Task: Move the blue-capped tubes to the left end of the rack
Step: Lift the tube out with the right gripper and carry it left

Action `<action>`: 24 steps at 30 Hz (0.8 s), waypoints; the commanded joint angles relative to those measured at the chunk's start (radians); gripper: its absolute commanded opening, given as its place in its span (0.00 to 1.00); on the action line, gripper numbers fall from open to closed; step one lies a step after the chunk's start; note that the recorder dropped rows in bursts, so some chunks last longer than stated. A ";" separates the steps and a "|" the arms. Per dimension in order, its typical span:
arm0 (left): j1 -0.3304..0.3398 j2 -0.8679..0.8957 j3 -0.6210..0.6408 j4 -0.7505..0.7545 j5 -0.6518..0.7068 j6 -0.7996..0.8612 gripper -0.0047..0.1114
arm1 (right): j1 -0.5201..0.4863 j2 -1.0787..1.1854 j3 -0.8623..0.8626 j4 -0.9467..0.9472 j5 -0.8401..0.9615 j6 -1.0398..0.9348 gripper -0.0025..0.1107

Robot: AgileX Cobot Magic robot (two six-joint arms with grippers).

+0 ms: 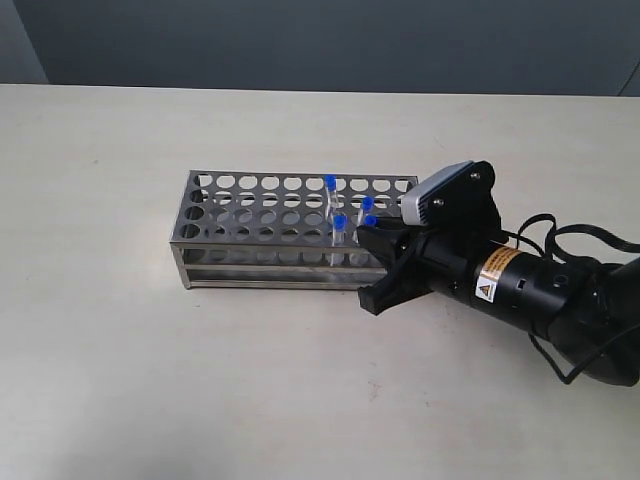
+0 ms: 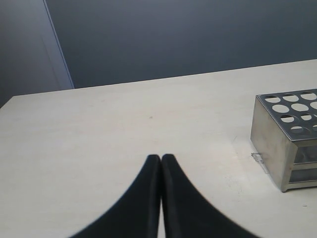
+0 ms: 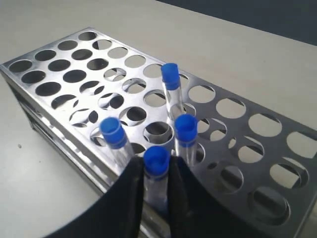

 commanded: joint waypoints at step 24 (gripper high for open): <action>-0.004 -0.005 -0.003 -0.001 -0.003 0.000 0.05 | 0.004 -0.315 -0.293 -0.279 0.287 0.292 0.01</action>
